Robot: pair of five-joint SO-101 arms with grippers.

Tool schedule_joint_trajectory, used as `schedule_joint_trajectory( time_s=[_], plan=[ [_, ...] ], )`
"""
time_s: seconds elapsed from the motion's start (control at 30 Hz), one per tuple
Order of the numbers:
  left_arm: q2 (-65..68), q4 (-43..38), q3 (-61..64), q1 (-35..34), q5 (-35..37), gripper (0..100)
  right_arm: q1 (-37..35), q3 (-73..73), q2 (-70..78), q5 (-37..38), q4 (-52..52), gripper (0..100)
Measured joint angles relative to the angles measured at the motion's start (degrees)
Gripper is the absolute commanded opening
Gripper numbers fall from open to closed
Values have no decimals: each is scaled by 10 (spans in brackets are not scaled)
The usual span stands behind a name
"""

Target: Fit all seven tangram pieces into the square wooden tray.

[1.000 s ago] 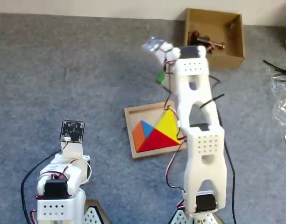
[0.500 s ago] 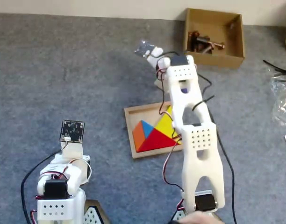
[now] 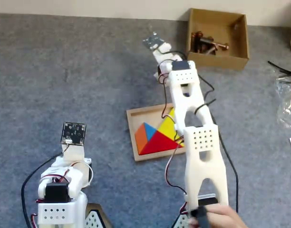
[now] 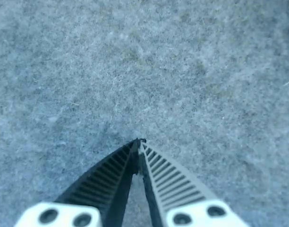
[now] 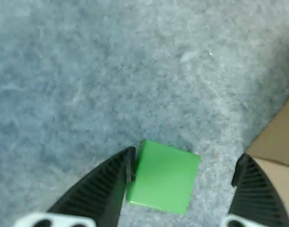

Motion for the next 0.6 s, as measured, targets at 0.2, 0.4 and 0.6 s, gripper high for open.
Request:
schedule_joint_trajectory(
  time_s=[0.2, 0.4, 0.6],
  plan=[
    [0, 0, 0, 0, 0, 7, 34, 0, 0, -89, -2, 315],
    [0, 0, 0, 0, 0, 7, 62, 0, 0, -117, -5, 315],
    [0, 0, 0, 0, 0, 7, 62, -1, 17, -117, -5, 315]
  ],
)
